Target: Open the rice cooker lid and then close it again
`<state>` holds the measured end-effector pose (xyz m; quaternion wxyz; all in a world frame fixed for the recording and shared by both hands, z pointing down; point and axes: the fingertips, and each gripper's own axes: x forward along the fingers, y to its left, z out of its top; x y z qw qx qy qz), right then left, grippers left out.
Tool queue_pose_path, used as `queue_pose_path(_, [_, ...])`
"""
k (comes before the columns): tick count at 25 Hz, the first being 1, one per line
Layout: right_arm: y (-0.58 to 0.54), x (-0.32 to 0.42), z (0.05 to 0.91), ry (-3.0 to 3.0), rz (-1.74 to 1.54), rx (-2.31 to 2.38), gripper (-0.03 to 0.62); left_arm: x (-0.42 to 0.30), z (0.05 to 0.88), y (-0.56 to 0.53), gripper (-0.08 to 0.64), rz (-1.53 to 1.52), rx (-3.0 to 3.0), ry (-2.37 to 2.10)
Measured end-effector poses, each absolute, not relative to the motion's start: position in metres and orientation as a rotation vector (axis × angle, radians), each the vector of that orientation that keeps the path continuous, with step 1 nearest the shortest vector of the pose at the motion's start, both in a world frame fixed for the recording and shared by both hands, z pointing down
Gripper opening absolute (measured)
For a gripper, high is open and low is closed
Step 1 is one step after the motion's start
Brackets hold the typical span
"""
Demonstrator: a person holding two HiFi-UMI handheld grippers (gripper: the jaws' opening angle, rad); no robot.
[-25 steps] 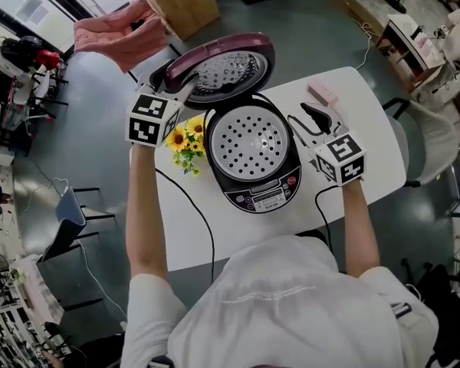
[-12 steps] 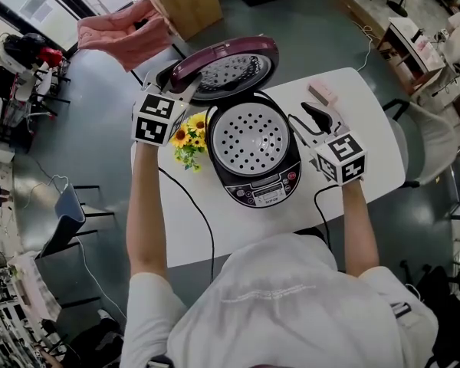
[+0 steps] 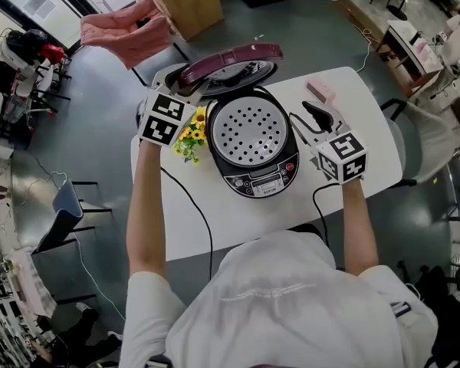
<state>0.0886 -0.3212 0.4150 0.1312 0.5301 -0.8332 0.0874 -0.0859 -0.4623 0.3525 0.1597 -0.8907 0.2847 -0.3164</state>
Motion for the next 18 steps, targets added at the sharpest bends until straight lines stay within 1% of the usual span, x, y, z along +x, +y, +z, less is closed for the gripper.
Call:
queue_pose_path(8, [-0.298, 0.082, 0.416, -2.405, 0.255, 1.527, 0.169, -0.087, 0.365, -0.428, 0.232, -0.930, -2.534, 0.769])
queue_pose_path(11, [-0.290, 0.080, 0.415, -2.404, 0.251, 1.527, 0.169, -0.086, 0.370, -0.416, 0.241, -0.913, -2.543, 0.773])
queue_pose_path(14, [-0.282, 0.077, 0.414, -2.400, 0.250, 1.521, 0.169, -0.086, 0.374, -0.404, 0.266, -0.903, -2.554, 0.767])
queue_pose_path(18, [-0.271, 0.074, 0.419, -2.391, 0.263, 1.512, 0.169, -0.085, 0.382, -0.389, 0.268, -0.907, -2.564, 0.733])
